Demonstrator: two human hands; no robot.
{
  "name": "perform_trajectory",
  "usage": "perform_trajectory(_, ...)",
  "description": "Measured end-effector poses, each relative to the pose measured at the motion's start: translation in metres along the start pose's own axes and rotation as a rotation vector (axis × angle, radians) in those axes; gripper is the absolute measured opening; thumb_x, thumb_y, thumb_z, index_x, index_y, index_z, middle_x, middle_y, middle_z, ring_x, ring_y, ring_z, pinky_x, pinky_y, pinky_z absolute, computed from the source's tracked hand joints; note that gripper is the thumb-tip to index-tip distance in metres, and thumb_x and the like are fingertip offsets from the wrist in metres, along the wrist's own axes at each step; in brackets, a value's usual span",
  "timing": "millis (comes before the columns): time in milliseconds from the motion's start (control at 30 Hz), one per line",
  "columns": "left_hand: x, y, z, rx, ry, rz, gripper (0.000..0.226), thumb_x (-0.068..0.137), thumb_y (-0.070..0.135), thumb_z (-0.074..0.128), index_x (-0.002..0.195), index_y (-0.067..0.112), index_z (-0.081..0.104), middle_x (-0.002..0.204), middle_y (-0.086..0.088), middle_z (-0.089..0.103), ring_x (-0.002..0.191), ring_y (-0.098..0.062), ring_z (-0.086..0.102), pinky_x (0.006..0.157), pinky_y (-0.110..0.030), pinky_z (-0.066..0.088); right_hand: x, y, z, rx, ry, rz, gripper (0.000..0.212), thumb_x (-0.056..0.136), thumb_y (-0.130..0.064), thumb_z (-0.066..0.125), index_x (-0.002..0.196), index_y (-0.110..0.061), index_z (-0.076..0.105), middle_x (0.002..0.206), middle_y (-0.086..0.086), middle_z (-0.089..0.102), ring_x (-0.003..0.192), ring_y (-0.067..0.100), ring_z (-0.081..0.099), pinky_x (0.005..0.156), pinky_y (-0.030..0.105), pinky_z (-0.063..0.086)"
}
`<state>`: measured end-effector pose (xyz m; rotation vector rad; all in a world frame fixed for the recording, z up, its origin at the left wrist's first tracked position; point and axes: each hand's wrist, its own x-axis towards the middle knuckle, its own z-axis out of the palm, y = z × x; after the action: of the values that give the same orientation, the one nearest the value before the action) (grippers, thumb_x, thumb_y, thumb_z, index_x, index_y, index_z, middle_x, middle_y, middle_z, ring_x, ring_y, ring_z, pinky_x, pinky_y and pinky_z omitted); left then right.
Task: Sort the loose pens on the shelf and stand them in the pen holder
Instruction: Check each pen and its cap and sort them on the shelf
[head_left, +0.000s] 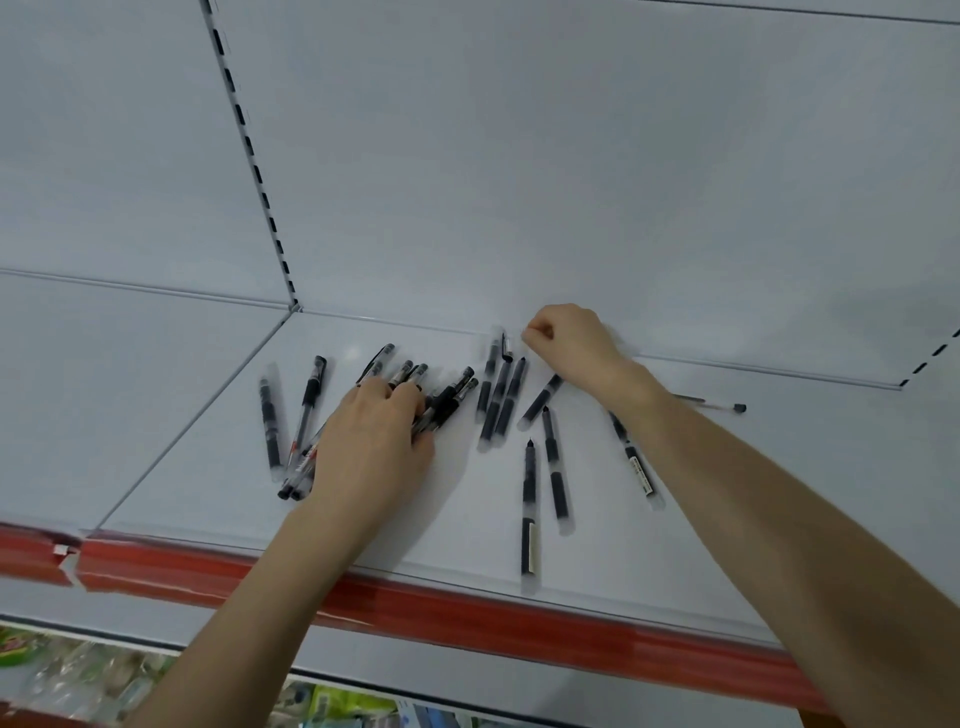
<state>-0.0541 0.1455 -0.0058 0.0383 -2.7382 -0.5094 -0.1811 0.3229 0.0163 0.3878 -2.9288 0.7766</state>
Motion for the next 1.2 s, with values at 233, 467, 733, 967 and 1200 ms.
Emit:
perform_trajectory(233, 0.001, 0.000, 0.002, 0.019, 0.019, -0.011, 0.020, 0.081, 0.013, 0.057, 0.098, 0.005, 0.062, 0.094, -0.015, 0.055, 0.089, -0.031, 0.051, 0.066, -0.029, 0.030, 0.019, -0.015, 0.008, -0.079, -0.102, 0.133, 0.036, 0.083, -0.015, 0.056, 0.054, -0.013, 0.035, 0.053, 0.004, 0.034, 0.051, 0.021, 0.033, 0.046, 0.029, 0.024)
perform_trajectory(467, 0.008, 0.015, 0.006, -0.088, 0.045, 0.086, 0.019, 0.084, 0.018, 0.060, 0.091, 0.001, 0.066, 0.088, -0.016, 0.060, 0.088, -0.033, 0.055, 0.070, -0.033, 0.040, -0.002, 0.006, -0.019, 0.223, 0.018, 0.130, 0.019, 0.087, -0.015, 0.056, 0.103, -0.008, 0.063, 0.094, 0.000, 0.057, 0.089, 0.013, 0.051, 0.075, 0.021, 0.035)
perform_trajectory(733, 0.052, 0.068, 0.032, -0.013, -0.169, 0.199, 0.024, 0.091, 0.028, 0.048, 0.092, 0.007, 0.058, 0.092, -0.007, 0.059, 0.092, -0.028, 0.056, 0.067, -0.030, 0.038, -0.042, 0.037, -0.049, 0.489, 0.112, 0.190, 0.009, 0.087, -0.009, 0.054, 0.094, -0.013, 0.058, 0.088, 0.013, 0.063, 0.068, 0.016, 0.056, 0.064, 0.025, 0.044)
perform_trajectory(967, 0.085, 0.091, 0.060, 0.128, -0.280, 0.193, 0.026, 0.092, 0.026, 0.044, 0.094, 0.004, 0.058, 0.106, -0.015, 0.062, 0.096, -0.032, 0.058, 0.069, -0.032, 0.039, -0.083, 0.050, -0.066, 0.592, 0.215, 0.170, 0.009, 0.085, -0.012, 0.062, 0.094, -0.010, 0.064, 0.064, -0.004, 0.055, 0.056, 0.005, 0.054, 0.059, 0.022, 0.048)
perform_trajectory(1200, 0.068, 0.093, 0.016, -0.460, -0.175, 0.076, 0.015, 0.092, 0.019, 0.046, 0.093, 0.008, 0.057, 0.088, -0.009, 0.065, 0.080, -0.022, 0.062, 0.060, -0.029, 0.045, -0.110, 0.041, -0.084, 0.945, 0.200, 0.175, 0.006, 0.088, -0.010, 0.059, 0.088, -0.014, 0.064, 0.074, -0.002, 0.071, 0.070, 0.009, 0.068, 0.067, 0.023, 0.055)
